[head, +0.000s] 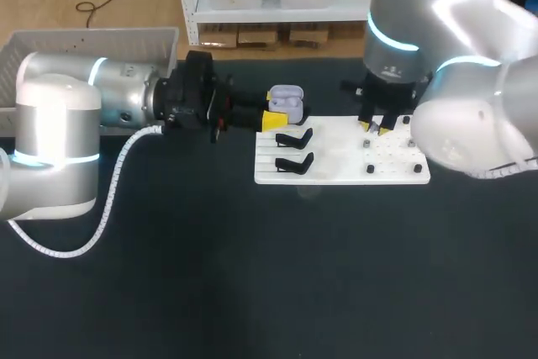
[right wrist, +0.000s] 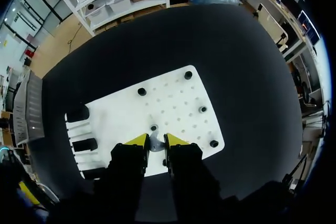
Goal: Pick up each earbud case from the left stands, insert the matching earbuds, close the lid, and place the case in the box.
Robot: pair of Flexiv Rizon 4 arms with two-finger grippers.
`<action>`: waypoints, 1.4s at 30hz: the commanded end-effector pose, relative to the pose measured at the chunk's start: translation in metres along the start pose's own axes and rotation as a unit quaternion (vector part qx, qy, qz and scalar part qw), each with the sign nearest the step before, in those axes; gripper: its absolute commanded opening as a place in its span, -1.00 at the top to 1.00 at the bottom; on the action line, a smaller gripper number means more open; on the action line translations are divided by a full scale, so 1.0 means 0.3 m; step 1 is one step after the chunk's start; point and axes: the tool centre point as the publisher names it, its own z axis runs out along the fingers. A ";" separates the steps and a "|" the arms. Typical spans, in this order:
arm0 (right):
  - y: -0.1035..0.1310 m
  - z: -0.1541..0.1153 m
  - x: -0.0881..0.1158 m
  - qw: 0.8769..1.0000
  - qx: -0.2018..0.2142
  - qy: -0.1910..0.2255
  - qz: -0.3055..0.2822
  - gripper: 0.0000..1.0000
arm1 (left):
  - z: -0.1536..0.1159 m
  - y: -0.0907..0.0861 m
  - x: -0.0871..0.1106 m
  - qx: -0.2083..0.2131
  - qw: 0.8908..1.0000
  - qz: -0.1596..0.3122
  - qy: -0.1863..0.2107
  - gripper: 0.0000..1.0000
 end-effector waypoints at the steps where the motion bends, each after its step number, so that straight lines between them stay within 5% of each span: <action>1: -0.054 -0.112 -0.009 1.000 -0.023 0.013 -0.015 1.00 | 0.000 0.003 0.000 0.001 1.000 0.000 0.001 1.00; 12: -0.054 -0.371 -0.052 0.988 -0.034 0.039 -0.142 1.00 | 0.000 0.003 0.000 0.001 1.000 0.000 0.001 1.00; 27: 0.108 -0.605 0.042 0.954 -0.009 0.020 -0.299 1.00 | 0.000 0.003 0.000 0.001 1.000 0.000 0.001 1.00; 32: 0.122 -0.631 0.069 0.945 -0.020 0.053 -0.322 1.00 | 0.000 0.003 0.000 0.001 1.000 0.000 0.001 1.00; 42: 0.122 -0.631 0.069 0.945 -0.020 0.053 -0.322 1.00 | 0.000 0.003 0.000 0.001 1.000 0.000 0.001 1.00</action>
